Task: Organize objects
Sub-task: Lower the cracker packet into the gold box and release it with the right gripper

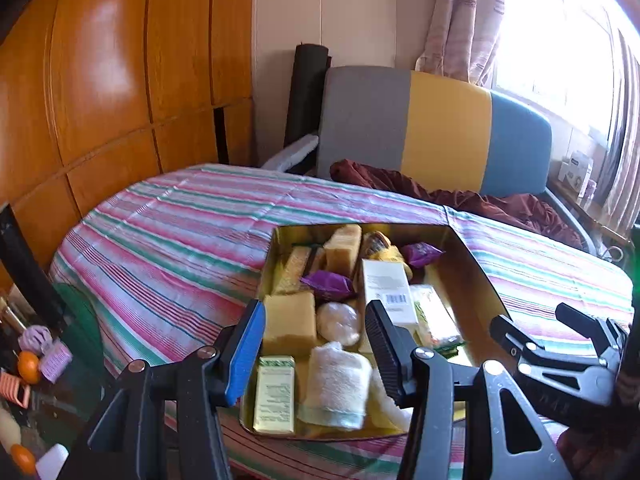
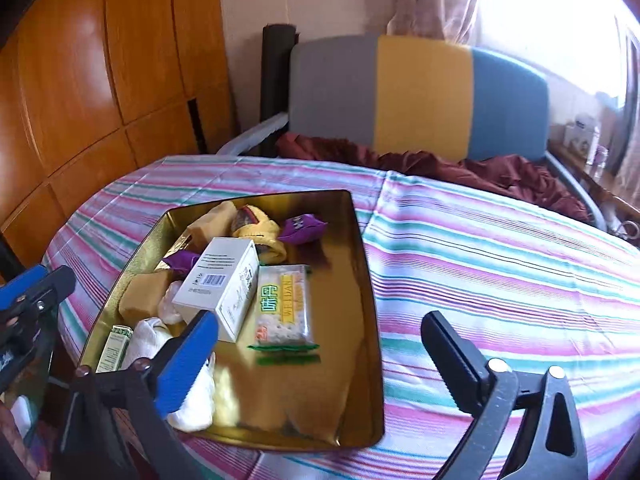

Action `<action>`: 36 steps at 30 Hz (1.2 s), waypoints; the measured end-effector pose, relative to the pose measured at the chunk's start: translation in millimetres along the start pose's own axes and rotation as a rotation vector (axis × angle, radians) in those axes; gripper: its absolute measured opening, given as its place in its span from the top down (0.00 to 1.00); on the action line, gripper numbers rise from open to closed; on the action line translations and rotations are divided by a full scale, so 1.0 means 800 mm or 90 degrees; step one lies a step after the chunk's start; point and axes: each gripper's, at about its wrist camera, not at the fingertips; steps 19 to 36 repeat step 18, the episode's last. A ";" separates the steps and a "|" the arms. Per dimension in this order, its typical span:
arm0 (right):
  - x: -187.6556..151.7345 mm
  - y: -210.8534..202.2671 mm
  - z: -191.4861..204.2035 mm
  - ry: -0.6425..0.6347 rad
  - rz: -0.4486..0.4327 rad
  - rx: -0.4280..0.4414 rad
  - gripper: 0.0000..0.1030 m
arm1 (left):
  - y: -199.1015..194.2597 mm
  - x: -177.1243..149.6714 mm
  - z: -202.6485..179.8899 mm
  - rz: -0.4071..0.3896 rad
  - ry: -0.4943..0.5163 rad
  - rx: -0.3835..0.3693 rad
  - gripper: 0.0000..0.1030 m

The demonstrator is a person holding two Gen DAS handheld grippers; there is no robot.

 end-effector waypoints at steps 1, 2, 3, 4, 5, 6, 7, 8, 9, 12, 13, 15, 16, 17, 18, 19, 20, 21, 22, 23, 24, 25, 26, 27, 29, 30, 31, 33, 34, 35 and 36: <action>-0.003 -0.003 -0.001 -0.002 -0.005 -0.006 0.00 | 0.001 -0.001 -0.001 0.004 -0.002 -0.006 0.49; -0.005 -0.005 -0.002 -0.006 -0.007 -0.012 0.00 | 0.001 -0.002 -0.003 0.007 -0.003 -0.012 0.49; -0.007 -0.007 -0.003 -0.007 -0.007 -0.016 0.00 | 0.002 -0.003 -0.003 0.008 -0.004 -0.015 0.49; -0.009 -0.007 -0.004 -0.007 -0.007 -0.015 0.00 | 0.002 -0.004 -0.004 0.009 -0.002 -0.014 0.49; -0.010 -0.008 -0.005 -0.005 -0.006 -0.014 0.00 | 0.002 -0.004 -0.006 0.009 0.000 -0.012 0.49; -0.011 -0.008 -0.006 -0.002 -0.006 -0.014 0.00 | 0.001 -0.005 -0.006 0.007 0.001 -0.010 0.49; -0.013 -0.008 -0.007 0.000 -0.005 -0.013 0.00 | 0.000 -0.006 -0.007 0.004 0.000 -0.006 0.49; -0.013 -0.007 -0.006 -0.001 -0.003 -0.012 0.00 | 0.000 -0.006 -0.006 0.002 -0.001 -0.002 0.49; -0.013 -0.007 -0.006 -0.002 -0.001 -0.011 0.00 | -0.001 -0.007 -0.006 0.000 -0.002 0.000 0.49; -0.016 -0.006 -0.003 -0.007 0.002 -0.008 0.00 | -0.004 -0.006 -0.001 -0.013 -0.005 0.004 0.51; -0.017 -0.006 -0.002 -0.009 0.004 -0.007 0.00 | -0.005 -0.006 0.000 -0.016 -0.005 0.003 0.52; -0.020 -0.004 0.000 -0.012 0.008 -0.005 0.00 | -0.006 -0.005 0.001 -0.022 -0.003 0.005 0.53; -0.021 -0.004 0.000 -0.013 0.010 -0.004 0.00 | -0.006 -0.005 0.001 -0.023 -0.002 0.007 0.53; -0.021 -0.004 0.001 -0.015 0.012 -0.003 0.00 | -0.005 -0.005 0.002 -0.019 -0.002 0.003 0.53; -0.021 -0.004 0.002 -0.016 0.011 -0.001 0.00 | -0.002 -0.004 0.002 -0.011 -0.002 -0.003 0.53; -0.021 -0.004 0.002 -0.016 0.011 -0.001 0.00 | -0.002 -0.004 0.002 -0.011 -0.002 -0.003 0.53; -0.021 -0.004 0.002 -0.016 0.011 -0.001 0.00 | -0.002 -0.004 0.002 -0.011 -0.002 -0.003 0.53; -0.021 -0.004 0.002 -0.016 0.011 -0.001 0.00 | -0.002 -0.004 0.002 -0.011 -0.002 -0.003 0.53; -0.021 -0.004 0.002 -0.016 0.011 -0.001 0.00 | -0.002 -0.004 0.002 -0.011 -0.002 -0.003 0.53; -0.021 -0.004 0.002 -0.016 0.011 -0.001 0.00 | -0.002 -0.004 0.002 -0.011 -0.002 -0.003 0.53; -0.021 -0.004 0.002 -0.016 0.011 -0.001 0.00 | -0.002 -0.004 0.002 -0.011 -0.002 -0.003 0.53; -0.021 -0.004 0.002 -0.016 0.011 -0.001 0.00 | -0.002 -0.004 0.002 -0.011 -0.002 -0.003 0.53; -0.021 -0.004 0.002 -0.016 0.011 -0.001 0.00 | -0.002 -0.004 0.002 -0.011 -0.002 -0.003 0.53; -0.021 -0.004 0.002 -0.016 0.011 -0.001 0.00 | -0.002 -0.004 0.002 -0.011 -0.002 -0.003 0.53; -0.021 -0.004 0.002 -0.016 0.011 -0.001 0.00 | -0.002 -0.004 0.002 -0.011 -0.002 -0.003 0.53; -0.021 -0.004 0.002 -0.016 0.011 -0.001 0.00 | -0.002 -0.004 0.002 -0.011 -0.002 -0.003 0.53; -0.021 -0.004 0.002 -0.016 0.011 -0.001 0.00 | -0.002 -0.004 0.002 -0.011 -0.002 -0.003 0.53; -0.021 -0.004 0.002 -0.016 0.011 -0.001 0.00 | -0.002 -0.004 0.002 -0.011 -0.002 -0.003 0.53; -0.021 -0.004 0.002 -0.016 0.011 -0.001 0.00 | -0.002 -0.004 0.002 -0.011 -0.002 -0.003 0.53; -0.021 -0.004 0.002 -0.016 0.011 -0.001 0.00 | -0.002 -0.004 0.002 -0.011 -0.002 -0.003 0.53; -0.021 -0.004 0.002 -0.016 0.011 -0.001 0.00 | -0.002 -0.004 0.002 -0.011 -0.002 -0.003 0.53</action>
Point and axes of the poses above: each gripper's, at about its wrist camera, not at the fingertips, and y roughly the way its jaws point, z to its left, x to its top, and after that the axes turned 15 degrees about y, right-handed
